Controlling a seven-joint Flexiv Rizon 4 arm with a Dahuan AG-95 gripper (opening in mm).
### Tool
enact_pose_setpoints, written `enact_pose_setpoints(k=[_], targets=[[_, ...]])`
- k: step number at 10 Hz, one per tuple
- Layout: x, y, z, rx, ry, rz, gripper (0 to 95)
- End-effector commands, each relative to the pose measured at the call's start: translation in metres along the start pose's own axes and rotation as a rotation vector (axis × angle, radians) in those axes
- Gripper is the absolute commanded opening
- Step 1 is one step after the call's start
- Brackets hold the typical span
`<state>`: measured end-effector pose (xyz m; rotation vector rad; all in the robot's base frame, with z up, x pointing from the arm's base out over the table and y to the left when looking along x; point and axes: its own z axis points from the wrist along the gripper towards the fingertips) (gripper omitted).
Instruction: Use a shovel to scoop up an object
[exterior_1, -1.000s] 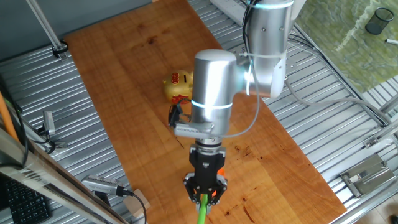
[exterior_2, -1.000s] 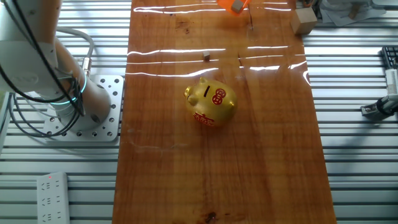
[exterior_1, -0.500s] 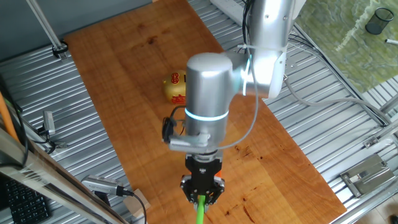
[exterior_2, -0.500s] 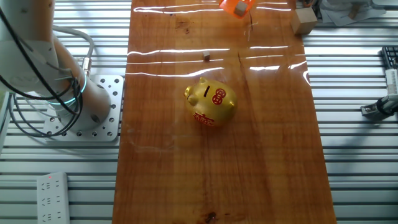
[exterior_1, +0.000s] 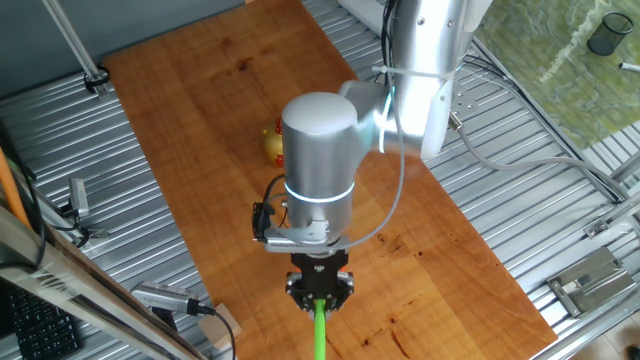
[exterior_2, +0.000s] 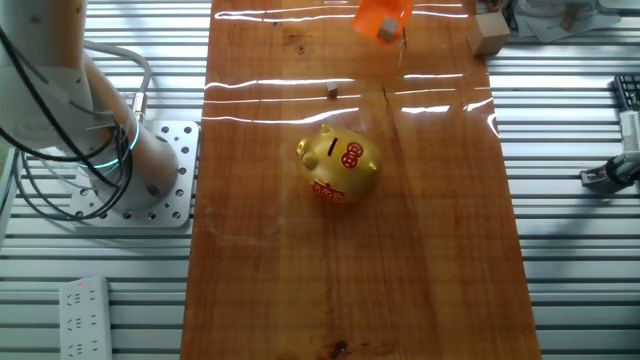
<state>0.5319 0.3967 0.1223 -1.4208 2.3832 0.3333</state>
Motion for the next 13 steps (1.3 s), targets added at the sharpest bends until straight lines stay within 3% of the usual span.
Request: enact_pose_setpoints(k=[1,2,4,9,11,13], targets=[[0.013,-0.002,0.006,0.014,0.059,-0.023,0.0],[0.018,-0.005,0.011,0.022,0.105,-0.058,0.0],[0.027,-0.007,0.017,0.031,0.137,-0.086,0.0],[0.060,-0.007,0.040,0.049,0.157,-0.143,0.0],[0.062,-0.005,0.051,0.062,0.187,-0.143,0.0],[0.066,-0.004,0.063,0.065,0.193,-0.145,0.0]])
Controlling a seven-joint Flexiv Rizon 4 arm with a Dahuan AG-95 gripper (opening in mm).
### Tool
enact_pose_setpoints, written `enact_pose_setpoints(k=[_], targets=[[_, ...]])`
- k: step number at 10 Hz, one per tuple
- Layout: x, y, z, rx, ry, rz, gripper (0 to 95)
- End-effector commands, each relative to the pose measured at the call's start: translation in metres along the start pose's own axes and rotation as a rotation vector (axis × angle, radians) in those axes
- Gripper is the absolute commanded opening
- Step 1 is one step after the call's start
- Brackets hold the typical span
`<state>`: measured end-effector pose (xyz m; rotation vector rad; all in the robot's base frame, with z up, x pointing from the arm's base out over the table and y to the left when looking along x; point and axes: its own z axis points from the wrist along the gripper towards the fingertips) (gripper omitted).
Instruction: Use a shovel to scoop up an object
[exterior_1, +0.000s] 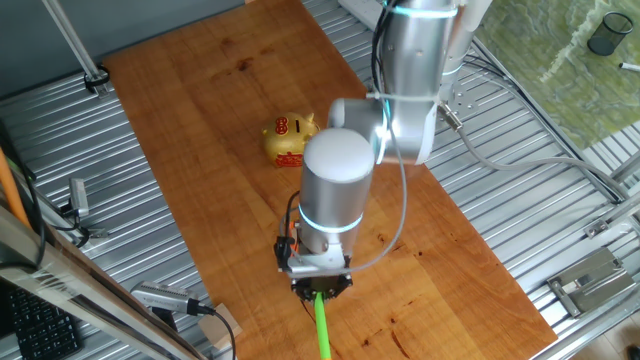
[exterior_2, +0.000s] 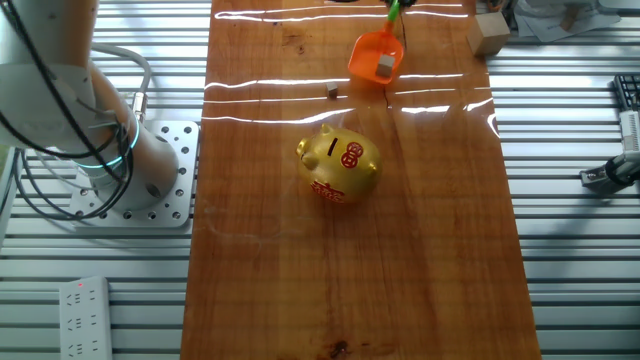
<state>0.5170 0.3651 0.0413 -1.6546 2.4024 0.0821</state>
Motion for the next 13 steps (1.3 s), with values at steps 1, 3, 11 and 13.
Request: enact_pose_setpoints(k=[1,3,11,13], targets=[[0.0011,0.0010,0.0071,0.004,-0.008,-0.003,0.0],[0.0009,0.0020,0.0086,0.002,-0.010,0.001,0.0],[0.0010,0.0023,0.0093,0.003,-0.014,-0.041,95.0],[0.0010,0.0023,0.0093,0.007,-0.018,-0.042,95.0]])
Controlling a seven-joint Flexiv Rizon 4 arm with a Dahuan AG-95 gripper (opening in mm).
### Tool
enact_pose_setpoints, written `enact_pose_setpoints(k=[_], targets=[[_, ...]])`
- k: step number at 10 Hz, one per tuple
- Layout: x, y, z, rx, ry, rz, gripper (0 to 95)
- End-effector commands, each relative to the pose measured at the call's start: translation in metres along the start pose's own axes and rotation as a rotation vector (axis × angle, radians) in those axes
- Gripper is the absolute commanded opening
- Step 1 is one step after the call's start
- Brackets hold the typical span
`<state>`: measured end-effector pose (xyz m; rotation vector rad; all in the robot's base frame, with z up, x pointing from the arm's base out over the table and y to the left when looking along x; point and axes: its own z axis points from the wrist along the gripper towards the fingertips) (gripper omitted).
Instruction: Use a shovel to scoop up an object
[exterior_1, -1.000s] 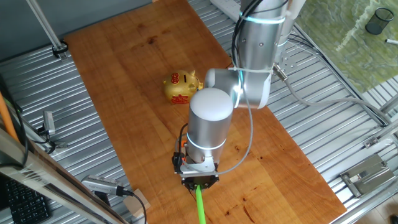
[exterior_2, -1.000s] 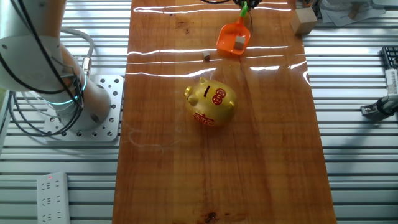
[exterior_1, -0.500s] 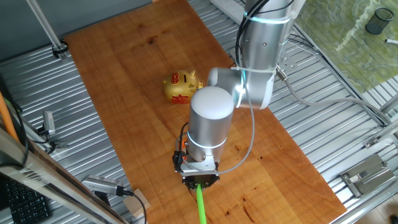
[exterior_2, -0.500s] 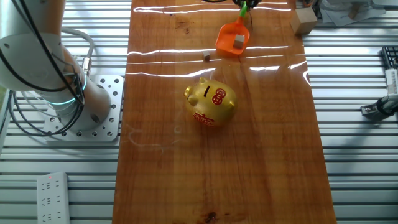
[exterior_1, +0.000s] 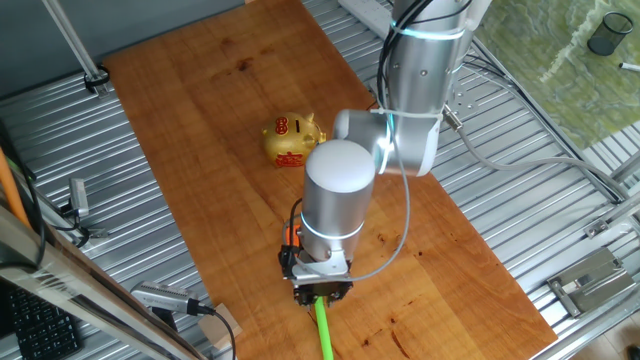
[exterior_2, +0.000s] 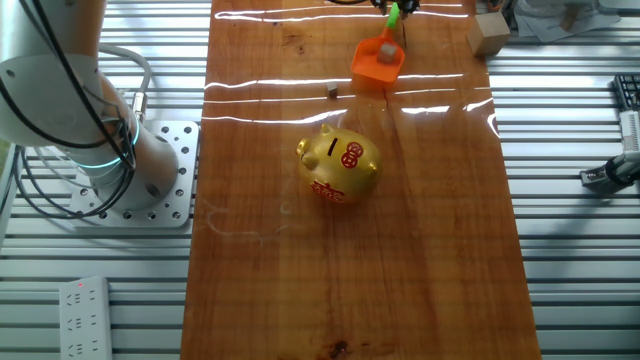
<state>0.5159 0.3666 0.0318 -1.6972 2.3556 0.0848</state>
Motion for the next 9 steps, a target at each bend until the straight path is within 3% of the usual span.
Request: enact_pose_setpoints(k=[1,6,9], targets=[[0.000,0.000,0.000,0.007,-0.006,0.000,95.0],[0.000,0.000,-0.001,0.005,-0.016,0.010,95.0],[0.000,-0.002,-0.012,-0.008,-0.006,0.059,95.0]])
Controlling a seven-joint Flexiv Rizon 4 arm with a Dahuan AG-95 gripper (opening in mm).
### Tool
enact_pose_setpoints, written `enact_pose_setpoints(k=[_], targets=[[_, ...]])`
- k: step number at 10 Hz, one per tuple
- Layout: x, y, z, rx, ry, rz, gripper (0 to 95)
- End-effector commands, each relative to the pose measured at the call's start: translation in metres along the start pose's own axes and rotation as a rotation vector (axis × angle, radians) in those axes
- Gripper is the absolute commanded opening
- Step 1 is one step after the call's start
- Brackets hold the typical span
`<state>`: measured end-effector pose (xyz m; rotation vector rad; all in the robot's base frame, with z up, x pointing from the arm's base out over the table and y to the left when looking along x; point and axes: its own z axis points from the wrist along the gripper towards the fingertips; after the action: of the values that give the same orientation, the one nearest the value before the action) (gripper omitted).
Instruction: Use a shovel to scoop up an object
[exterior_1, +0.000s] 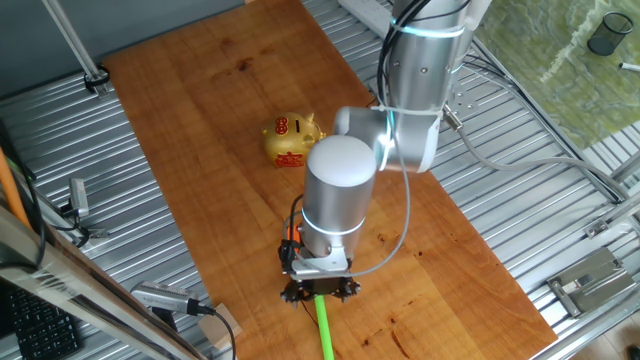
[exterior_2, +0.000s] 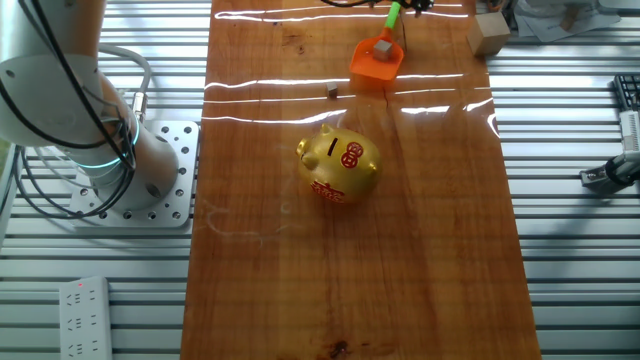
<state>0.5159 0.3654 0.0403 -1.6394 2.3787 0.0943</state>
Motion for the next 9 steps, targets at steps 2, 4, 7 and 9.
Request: enact_pose_setpoints(k=[2,4,7,9], targets=[[0.013,-0.013,-0.023,-0.044,0.024,0.098,76.0],[0.034,-0.038,-0.057,-0.062,0.098,0.225,76.0],[0.078,-0.052,-0.084,0.000,0.231,0.572,76.0],[0.109,-0.053,-0.090,0.035,0.228,0.790,76.0]])
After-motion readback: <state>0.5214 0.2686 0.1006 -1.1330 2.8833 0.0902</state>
